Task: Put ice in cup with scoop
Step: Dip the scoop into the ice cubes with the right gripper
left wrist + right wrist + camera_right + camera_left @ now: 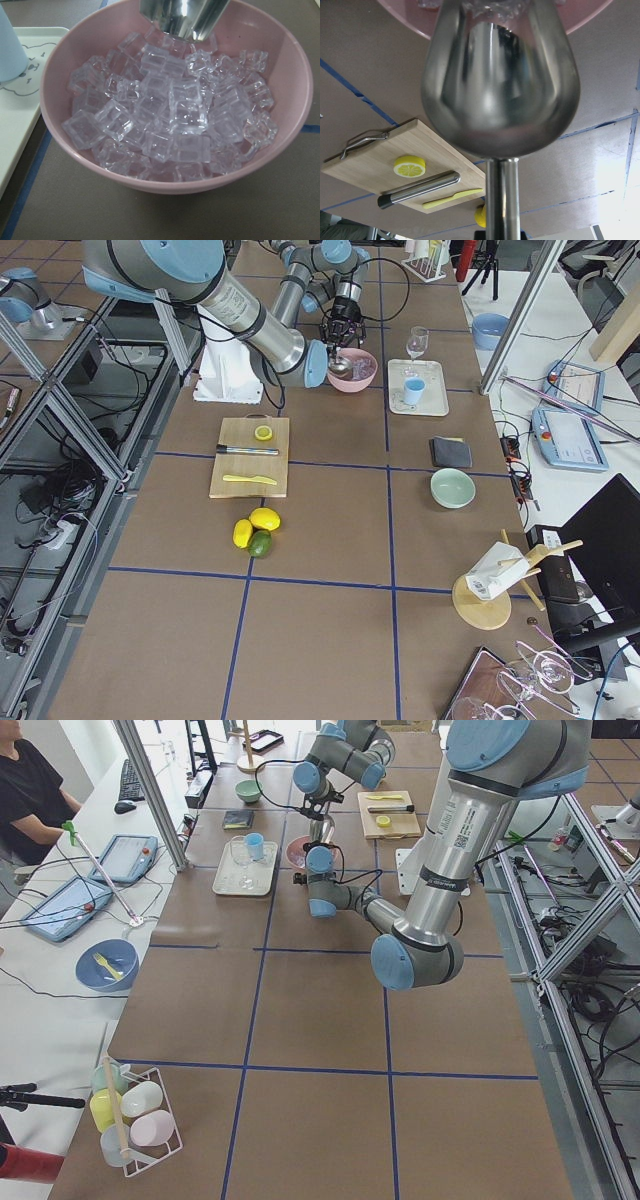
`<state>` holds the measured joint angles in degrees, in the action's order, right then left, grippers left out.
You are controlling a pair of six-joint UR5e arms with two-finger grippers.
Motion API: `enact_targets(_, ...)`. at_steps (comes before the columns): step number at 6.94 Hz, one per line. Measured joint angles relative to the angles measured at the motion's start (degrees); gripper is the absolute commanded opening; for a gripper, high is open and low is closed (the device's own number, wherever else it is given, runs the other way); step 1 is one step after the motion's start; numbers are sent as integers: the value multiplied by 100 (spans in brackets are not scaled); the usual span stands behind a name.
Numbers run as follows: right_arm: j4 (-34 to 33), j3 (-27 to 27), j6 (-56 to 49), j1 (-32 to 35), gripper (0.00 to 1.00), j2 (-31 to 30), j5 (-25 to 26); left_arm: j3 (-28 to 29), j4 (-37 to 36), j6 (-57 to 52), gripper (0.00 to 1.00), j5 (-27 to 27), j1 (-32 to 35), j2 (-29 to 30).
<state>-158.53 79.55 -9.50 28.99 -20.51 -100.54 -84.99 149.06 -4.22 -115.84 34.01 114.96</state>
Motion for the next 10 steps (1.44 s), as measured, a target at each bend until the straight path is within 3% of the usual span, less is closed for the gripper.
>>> enact_targets(6, 947, 70, 119, -72, 0, -378, -61, -8, 0, 8, 100, 0, 0, 0)
enact_targets(10, 1419, 486, 151, -63, 0, -865, -132, -9, 0, 9, 100, 0, -8, 54)
